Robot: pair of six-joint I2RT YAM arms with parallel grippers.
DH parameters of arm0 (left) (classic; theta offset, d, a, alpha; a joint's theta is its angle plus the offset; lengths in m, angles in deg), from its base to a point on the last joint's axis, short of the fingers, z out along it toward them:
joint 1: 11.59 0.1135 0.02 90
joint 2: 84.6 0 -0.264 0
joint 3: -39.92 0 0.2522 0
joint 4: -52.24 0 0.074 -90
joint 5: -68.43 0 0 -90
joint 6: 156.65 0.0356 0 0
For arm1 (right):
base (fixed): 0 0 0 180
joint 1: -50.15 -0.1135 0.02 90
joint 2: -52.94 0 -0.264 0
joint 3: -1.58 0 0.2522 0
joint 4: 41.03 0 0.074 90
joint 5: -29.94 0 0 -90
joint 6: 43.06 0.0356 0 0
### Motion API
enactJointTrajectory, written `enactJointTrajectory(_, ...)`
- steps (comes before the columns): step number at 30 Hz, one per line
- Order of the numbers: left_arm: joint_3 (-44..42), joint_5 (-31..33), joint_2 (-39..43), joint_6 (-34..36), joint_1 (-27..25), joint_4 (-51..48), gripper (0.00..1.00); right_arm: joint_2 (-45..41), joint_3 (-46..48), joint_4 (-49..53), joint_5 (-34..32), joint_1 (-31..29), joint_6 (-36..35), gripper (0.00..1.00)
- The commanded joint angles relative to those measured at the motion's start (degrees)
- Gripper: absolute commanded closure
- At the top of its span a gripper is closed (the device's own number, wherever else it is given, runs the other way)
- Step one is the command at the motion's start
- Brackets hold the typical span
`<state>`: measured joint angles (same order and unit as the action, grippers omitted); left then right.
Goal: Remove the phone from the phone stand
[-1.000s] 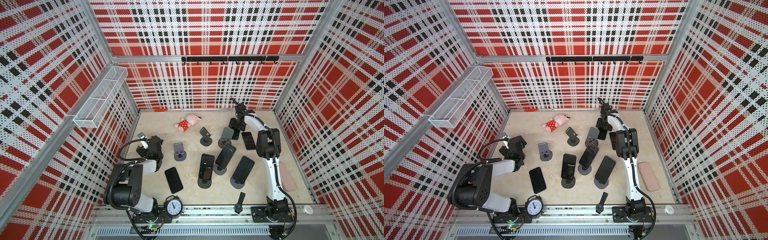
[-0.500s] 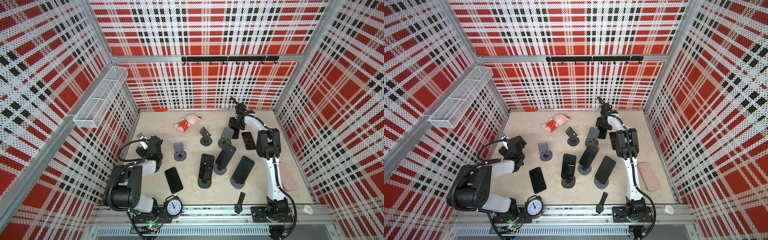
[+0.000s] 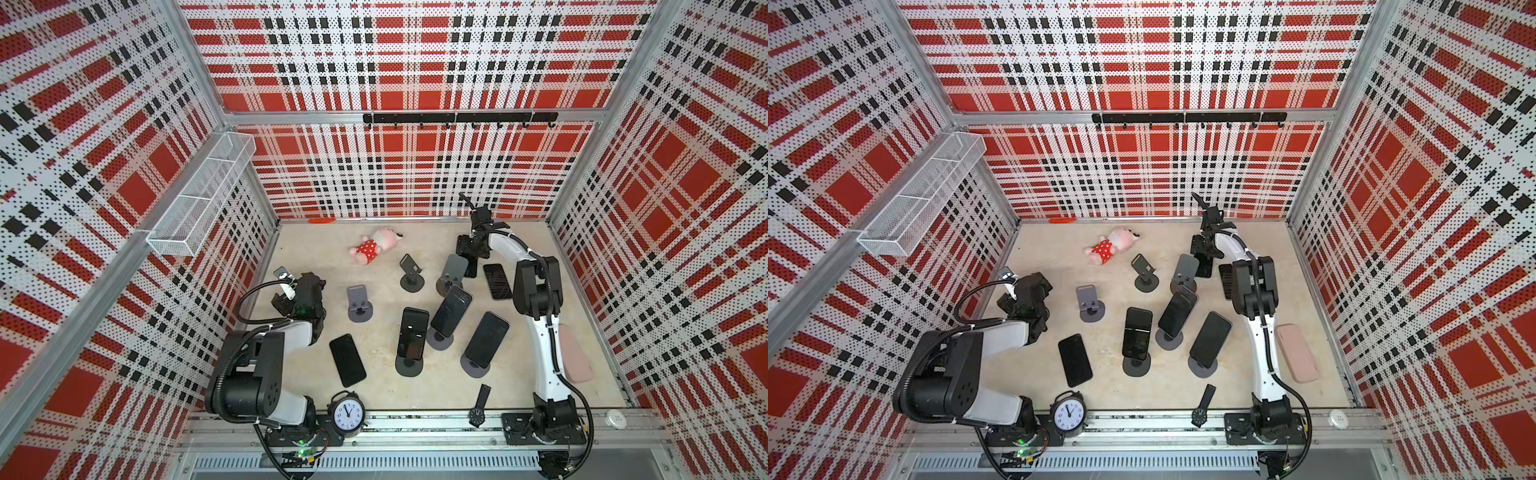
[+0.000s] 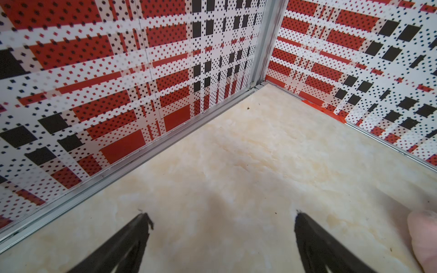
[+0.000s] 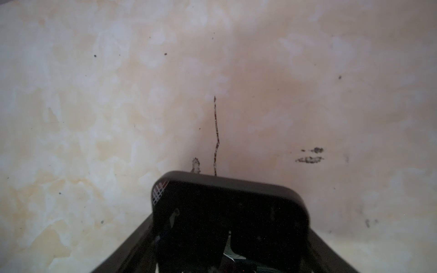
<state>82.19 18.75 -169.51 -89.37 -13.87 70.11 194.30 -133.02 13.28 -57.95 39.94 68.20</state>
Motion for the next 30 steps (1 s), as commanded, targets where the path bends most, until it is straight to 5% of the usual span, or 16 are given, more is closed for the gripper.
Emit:
enactJointTrajectory(1, -0.4, 0.3, 0.8, -0.1, 0.6, 0.4, 0.02, 1.3, 0.2, 1.9, 0.8, 0.3, -1.1, 0.22)
enactJointTrajectory(30, -0.8, 0.2, 1.3, -0.2, 0.8, 0.3, 0.02, -4.1, 0.5, 2.3, -0.9, 0.2, -0.8, 0.2)
